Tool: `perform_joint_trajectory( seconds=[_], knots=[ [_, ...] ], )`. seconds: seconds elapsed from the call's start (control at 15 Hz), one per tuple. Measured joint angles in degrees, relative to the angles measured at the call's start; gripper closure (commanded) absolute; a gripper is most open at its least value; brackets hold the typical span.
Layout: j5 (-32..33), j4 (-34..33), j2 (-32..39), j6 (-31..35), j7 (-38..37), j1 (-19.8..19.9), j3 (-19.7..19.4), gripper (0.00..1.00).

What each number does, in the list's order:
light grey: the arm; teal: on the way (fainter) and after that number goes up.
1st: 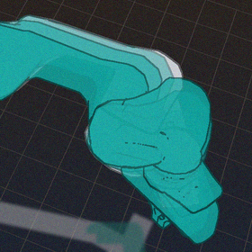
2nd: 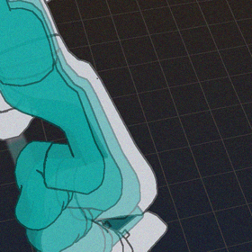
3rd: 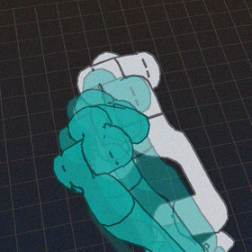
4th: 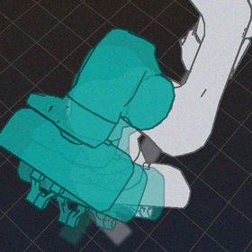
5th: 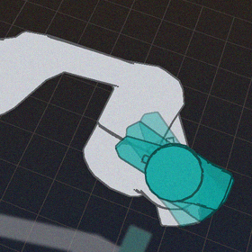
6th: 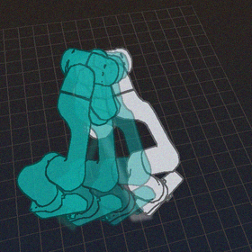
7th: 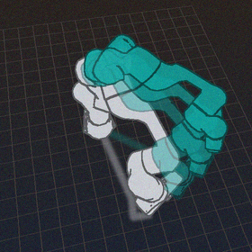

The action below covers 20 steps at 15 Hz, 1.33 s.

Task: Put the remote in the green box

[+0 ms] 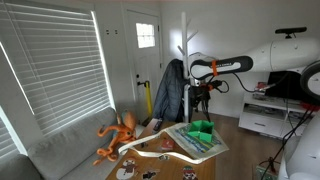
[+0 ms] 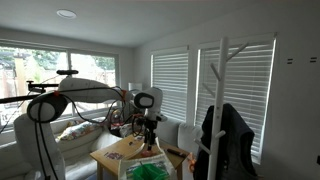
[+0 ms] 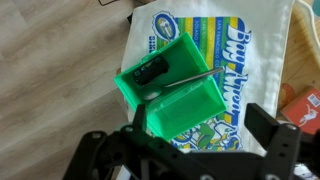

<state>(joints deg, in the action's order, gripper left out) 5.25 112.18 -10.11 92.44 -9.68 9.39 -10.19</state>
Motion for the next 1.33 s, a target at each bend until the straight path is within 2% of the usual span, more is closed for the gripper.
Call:
perform_joint_trajectory(
  seconds=[0.4, 0.67, 1.0, 1.33],
  knots=[
    [0.00, 0.25, -0.90, 0.00, -0.79, 0.08, 0.01, 0.00],
    [-1.55, -1.75, 2.50, 0.97, -13.33, 0.10, 0.73, 0.00],
    [-9.73, -13.45, 17.03, 6.94, -27.35, -0.49, 1.58, 0.00],
    [-15.23, -27.87, 32.14, 18.00, -39.00, -1.32, 2.20, 0.00]
  ],
)
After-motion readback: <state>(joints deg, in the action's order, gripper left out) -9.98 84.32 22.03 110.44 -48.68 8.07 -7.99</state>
